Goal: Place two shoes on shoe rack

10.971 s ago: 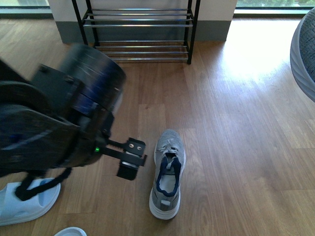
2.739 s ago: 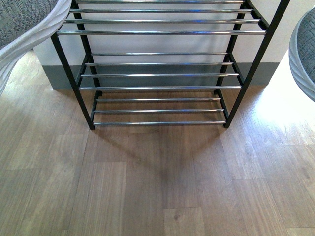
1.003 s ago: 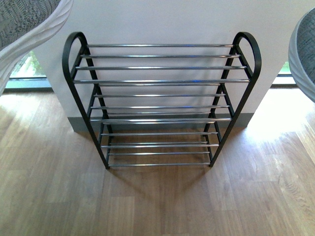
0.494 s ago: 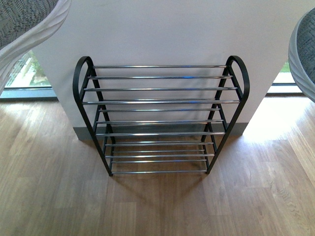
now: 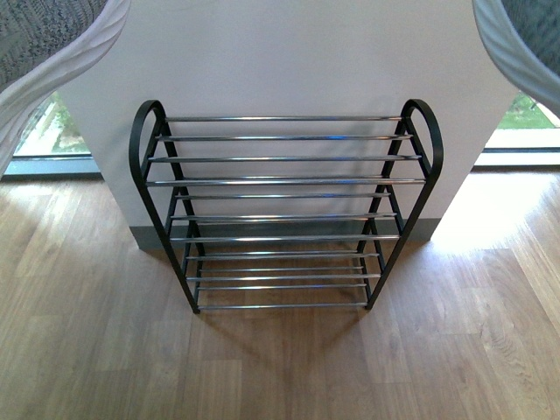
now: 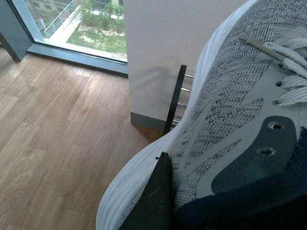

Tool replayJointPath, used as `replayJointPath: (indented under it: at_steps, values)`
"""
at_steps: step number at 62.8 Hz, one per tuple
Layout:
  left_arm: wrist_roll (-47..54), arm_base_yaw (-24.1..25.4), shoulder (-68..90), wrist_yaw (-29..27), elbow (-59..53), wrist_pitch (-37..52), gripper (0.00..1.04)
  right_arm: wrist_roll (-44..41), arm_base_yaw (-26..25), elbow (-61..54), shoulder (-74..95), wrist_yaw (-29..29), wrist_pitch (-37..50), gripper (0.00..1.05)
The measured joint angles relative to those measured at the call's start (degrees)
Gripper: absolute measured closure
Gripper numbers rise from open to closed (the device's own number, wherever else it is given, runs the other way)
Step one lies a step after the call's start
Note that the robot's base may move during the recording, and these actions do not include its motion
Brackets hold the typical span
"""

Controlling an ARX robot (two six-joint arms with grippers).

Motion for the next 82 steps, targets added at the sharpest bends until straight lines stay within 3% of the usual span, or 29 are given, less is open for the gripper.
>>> replayJointPath:
  at_steps: [23, 36, 51, 82]
  values:
    - [0.0, 0.0, 0.0, 0.0, 0.0, 0.0, 1.03, 6.9, 17.2, 23.7, 25.2, 20.6, -12.6, 1.03]
    - [0.0, 0.0, 0.0, -0.1, 0.0, 0.0, 1.03, 10.6, 23.3, 38.4, 38.5, 26.9, -19.6, 1.03]
    - [0.0, 0.0, 0.0, -0.1, 0.0, 0.0, 1.03, 15.0, 26.0, 54.8, 51.5, 30.8, -28.5, 1.03]
    - [0.0, 0.0, 0.0, -0.1, 0.0, 0.0, 1.03, 24.7, 24.4, 84.1, 71.9, 37.9, -42.7, 1.03]
